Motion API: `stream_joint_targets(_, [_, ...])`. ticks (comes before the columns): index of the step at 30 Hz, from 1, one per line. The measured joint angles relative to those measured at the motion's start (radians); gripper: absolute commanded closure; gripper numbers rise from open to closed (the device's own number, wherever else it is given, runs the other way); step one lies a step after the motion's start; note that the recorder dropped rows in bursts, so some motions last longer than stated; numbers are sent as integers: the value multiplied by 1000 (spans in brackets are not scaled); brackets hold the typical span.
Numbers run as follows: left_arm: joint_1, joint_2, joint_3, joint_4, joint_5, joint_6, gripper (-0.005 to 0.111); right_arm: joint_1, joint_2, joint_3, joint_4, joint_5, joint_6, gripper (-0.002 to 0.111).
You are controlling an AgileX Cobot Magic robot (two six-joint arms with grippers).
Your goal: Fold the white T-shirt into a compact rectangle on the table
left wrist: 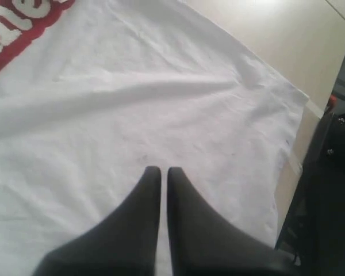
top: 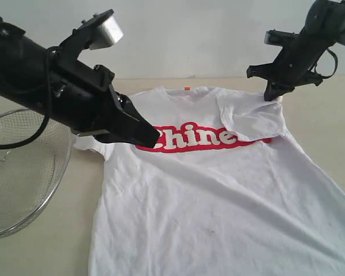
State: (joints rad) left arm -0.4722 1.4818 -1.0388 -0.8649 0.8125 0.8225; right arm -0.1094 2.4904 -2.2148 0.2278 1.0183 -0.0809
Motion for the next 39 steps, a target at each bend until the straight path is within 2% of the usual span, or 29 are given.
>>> stream_joint_targets(6, [0, 0, 0, 0, -11, -1, 102, 0, 80, -54, -9, 67, 4, 108])
stream_joint_targets(18, [0, 0, 0, 0, -12, -1, 102, 0, 46, -156, -10, 71, 4, 108])
stream_joint_targets(39, [0, 0, 0, 0, -10, -1, 102, 0, 129, -159, -87, 38, 31, 108])
